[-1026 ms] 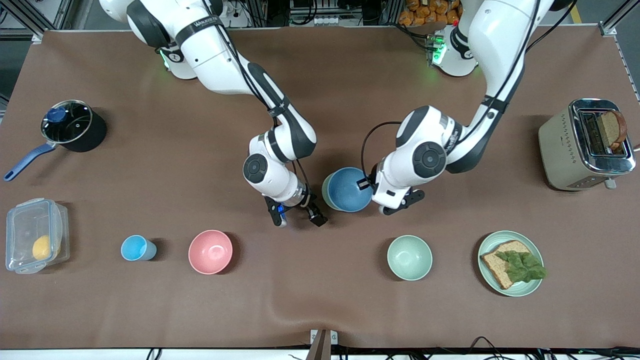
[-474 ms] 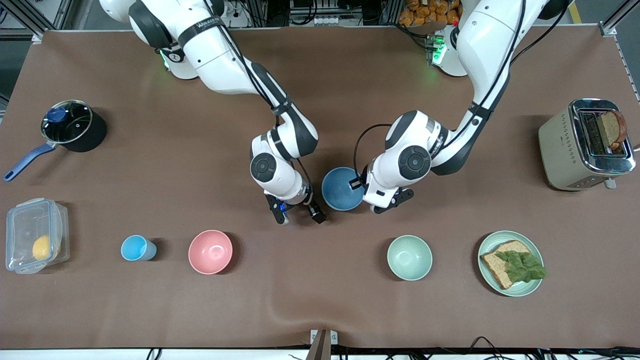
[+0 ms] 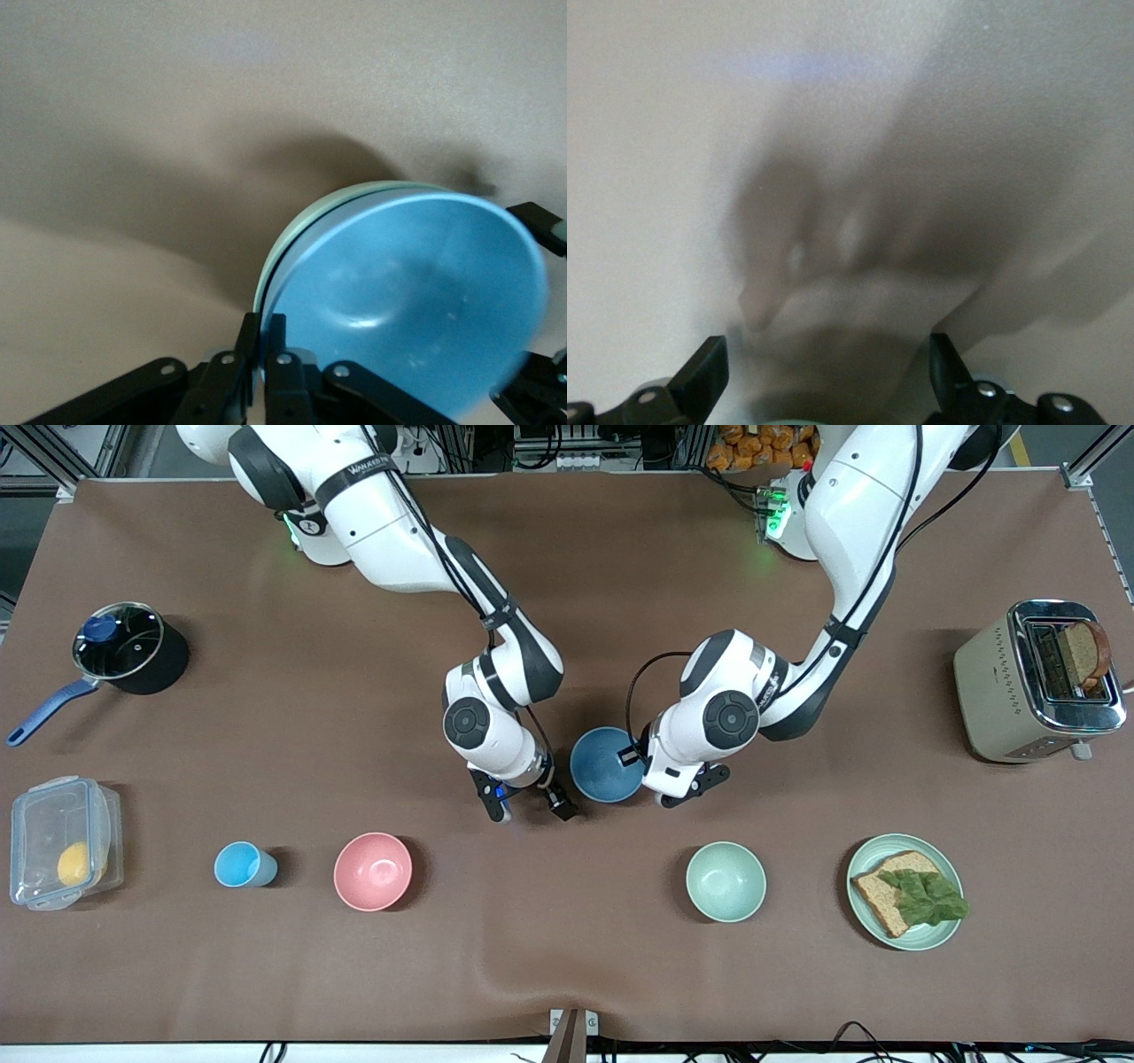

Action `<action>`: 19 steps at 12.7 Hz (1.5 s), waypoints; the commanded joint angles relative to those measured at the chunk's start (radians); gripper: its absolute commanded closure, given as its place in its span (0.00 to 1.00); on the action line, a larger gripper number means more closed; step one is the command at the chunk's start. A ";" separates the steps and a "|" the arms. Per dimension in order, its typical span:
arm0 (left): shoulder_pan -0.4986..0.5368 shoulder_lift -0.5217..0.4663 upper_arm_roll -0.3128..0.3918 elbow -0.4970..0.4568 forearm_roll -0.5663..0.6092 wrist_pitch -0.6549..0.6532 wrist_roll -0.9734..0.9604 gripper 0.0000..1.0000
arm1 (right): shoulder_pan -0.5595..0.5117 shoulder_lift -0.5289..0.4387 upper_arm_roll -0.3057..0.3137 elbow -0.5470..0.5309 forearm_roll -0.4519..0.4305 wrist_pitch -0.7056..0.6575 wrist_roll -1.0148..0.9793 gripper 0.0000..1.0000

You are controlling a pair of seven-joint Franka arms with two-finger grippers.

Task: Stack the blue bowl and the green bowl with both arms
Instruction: 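Lower the blue bowl into the green bowl with the left gripper, then open the left gripper and lift it away from the stacked bowls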

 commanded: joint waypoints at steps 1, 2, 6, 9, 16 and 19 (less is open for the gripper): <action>-0.006 -0.014 0.007 0.005 0.030 0.009 -0.024 0.00 | 0.000 0.018 -0.006 0.054 -0.020 -0.042 0.034 0.00; 0.000 -0.029 0.007 0.008 0.030 0.004 -0.024 0.00 | 0.000 0.018 -0.006 0.055 -0.020 -0.042 0.034 0.00; 0.047 -0.190 0.022 0.008 0.057 -0.104 -0.021 0.00 | -0.009 0.007 -0.006 0.063 -0.023 -0.083 0.032 0.00; 0.131 -0.328 0.022 0.011 0.143 -0.236 -0.011 0.00 | -0.025 -0.015 -0.006 0.064 -0.060 -0.111 0.026 0.00; 0.316 -0.593 0.021 0.029 0.165 -0.451 0.255 0.00 | -0.127 -0.168 -0.002 0.038 -0.072 -0.336 -0.125 0.00; 0.360 -0.604 0.025 0.124 0.165 -0.569 0.387 0.00 | -0.218 -0.295 0.001 -0.036 -0.069 -0.491 -0.329 0.00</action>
